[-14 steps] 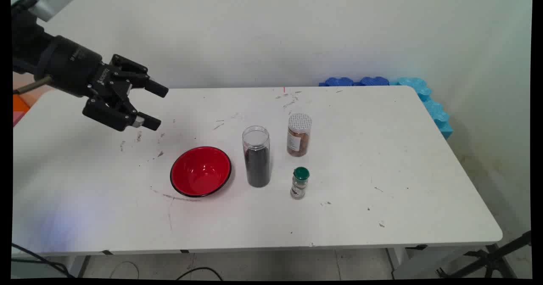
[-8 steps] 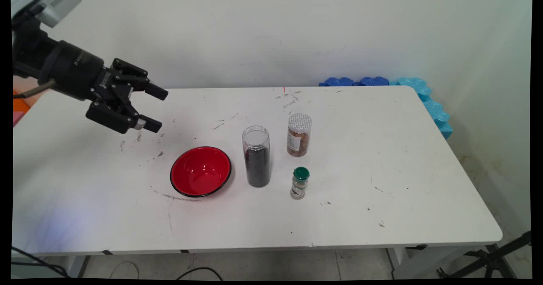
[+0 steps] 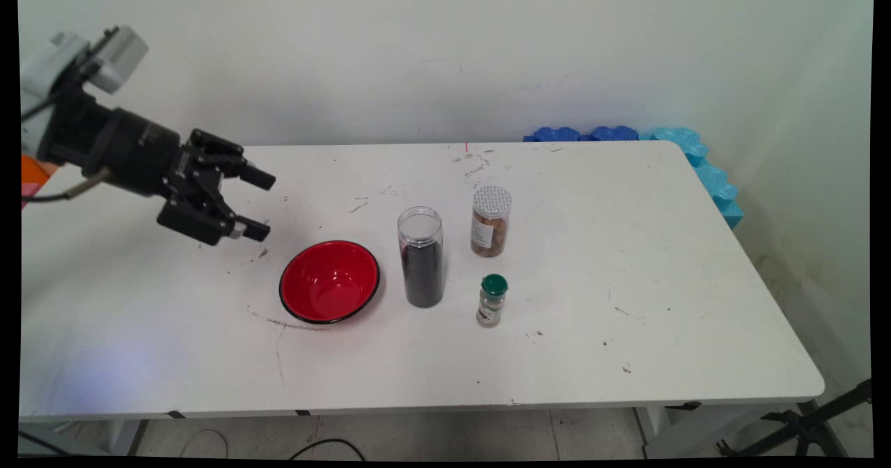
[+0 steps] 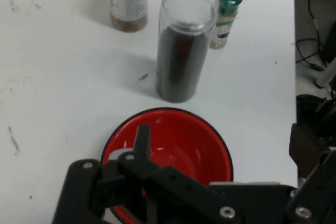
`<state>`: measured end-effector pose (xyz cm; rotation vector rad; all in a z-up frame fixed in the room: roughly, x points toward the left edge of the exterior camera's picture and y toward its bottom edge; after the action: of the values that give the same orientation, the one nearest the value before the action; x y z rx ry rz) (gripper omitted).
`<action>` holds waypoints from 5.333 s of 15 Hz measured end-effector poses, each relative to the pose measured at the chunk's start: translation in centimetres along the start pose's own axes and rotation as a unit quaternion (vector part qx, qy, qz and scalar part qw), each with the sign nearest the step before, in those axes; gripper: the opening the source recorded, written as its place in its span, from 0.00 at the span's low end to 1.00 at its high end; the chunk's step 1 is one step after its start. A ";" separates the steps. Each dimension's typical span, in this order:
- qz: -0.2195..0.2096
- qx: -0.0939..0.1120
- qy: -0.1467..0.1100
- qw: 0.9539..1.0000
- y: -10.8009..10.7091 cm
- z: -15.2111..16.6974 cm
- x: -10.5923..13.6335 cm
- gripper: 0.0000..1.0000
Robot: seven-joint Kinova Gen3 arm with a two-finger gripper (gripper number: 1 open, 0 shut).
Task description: Pick up the black seasoning powder from the table, then pour the black seasoning powder in the red bowl
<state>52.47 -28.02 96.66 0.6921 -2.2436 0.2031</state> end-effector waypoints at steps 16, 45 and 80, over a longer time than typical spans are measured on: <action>-0.034 0.005 0.034 0.999 -1.2 12.4 -6.3 1.00; 0.010 -0.034 0.089 0.995 -2.3 24.2 -2.8 1.00; -0.027 -0.043 0.077 0.996 0.4 7.5 3.2 0.00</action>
<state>45.71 -31.66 93.74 0.6671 -2.0727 0.1284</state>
